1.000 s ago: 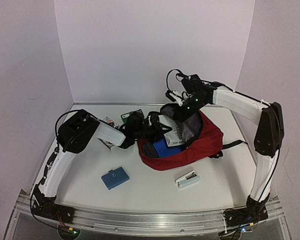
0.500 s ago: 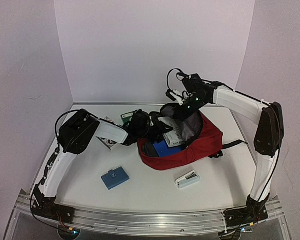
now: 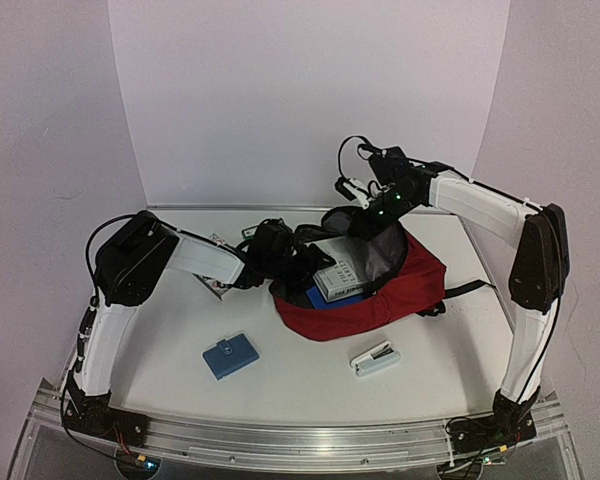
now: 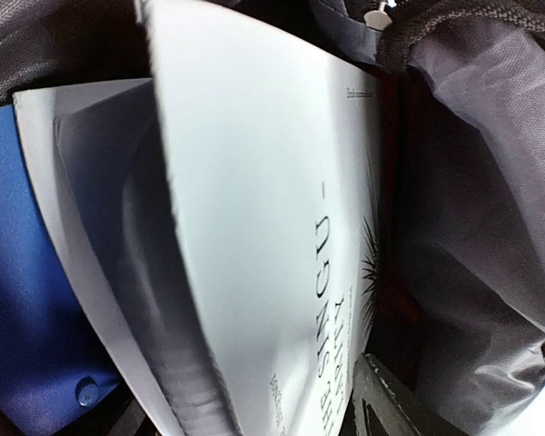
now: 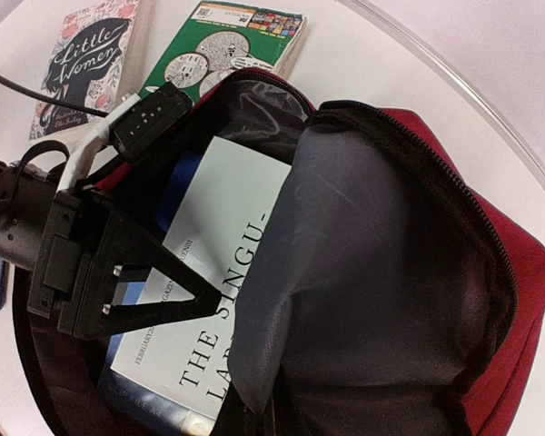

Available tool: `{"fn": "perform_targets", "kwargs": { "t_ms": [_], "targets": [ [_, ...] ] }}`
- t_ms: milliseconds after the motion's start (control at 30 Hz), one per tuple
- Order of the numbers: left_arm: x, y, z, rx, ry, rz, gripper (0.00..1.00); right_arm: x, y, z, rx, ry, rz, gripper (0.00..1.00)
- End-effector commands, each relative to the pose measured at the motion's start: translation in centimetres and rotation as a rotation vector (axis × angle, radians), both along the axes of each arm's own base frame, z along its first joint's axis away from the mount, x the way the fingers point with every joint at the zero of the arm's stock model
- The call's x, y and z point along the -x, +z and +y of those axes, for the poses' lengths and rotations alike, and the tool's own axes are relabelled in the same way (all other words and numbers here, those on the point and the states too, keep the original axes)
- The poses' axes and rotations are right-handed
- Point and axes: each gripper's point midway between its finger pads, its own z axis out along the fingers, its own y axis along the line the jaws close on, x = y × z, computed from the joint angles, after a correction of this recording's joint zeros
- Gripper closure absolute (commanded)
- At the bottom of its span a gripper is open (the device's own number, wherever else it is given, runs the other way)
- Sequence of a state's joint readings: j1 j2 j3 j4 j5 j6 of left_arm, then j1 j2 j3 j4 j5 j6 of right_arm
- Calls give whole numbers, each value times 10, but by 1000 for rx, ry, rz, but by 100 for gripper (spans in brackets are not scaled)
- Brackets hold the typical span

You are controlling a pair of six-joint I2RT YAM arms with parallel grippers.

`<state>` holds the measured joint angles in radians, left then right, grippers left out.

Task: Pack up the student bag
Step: Place the book in the student bag.

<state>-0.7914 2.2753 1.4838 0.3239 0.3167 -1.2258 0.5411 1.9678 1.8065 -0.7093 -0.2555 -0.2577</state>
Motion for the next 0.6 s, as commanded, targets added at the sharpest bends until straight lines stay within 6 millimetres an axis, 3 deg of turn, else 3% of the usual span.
{"fn": "perform_targets", "kwargs": {
  "t_ms": [0, 100, 167, 233, 300, 400, 567],
  "targets": [
    [6, 3, -4, -40, -13, -12, 29, -4, 26, 18, -85, 49, -56, 100],
    [6, 1, -14, -36, -33, -26, 26, -3, 26, 20, -100, 55, -47, 100],
    [3, 3, -24, -35, -49, -45, 35, -1, 24, 22, -107, 59, -35, 100],
    [-2, 6, -33, -38, -62, -64, 54, -2, 24, 23, -110, 59, -31, 100],
    [-7, 2, -38, -62, -67, -68, 58, -4, 24, 23, -107, 54, -35, 100],
    [-11, 1, -40, -96, -75, -73, 52, -8, 26, 21, -99, 45, -49, 100],
    [-8, 11, -21, -175, -50, -107, 28, -13, 26, 15, -84, 26, -61, 100]
  ]
}}
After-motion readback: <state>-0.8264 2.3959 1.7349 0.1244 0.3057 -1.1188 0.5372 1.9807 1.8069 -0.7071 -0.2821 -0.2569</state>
